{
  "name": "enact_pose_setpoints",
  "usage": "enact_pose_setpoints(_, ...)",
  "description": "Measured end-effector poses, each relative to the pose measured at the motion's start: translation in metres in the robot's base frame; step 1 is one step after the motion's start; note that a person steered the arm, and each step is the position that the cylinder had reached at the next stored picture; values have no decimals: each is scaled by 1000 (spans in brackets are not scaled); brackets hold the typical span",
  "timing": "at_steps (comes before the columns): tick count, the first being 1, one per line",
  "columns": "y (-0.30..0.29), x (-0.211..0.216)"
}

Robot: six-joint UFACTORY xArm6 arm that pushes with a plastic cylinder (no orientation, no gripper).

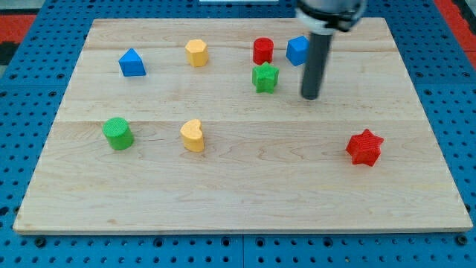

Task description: Push the green circle towards the red star

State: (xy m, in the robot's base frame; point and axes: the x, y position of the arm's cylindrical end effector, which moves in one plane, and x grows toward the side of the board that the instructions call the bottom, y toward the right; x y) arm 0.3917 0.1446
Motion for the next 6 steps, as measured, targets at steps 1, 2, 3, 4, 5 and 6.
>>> enact_pose_setpoints(1,56,35)
enact_pose_setpoints(2,96,85)
enact_pose_setpoints(3,85,122)
enact_pose_setpoints(4,21,130)
enact_pose_setpoints(5,-32,108)
enact_pose_setpoints(6,-65,94)
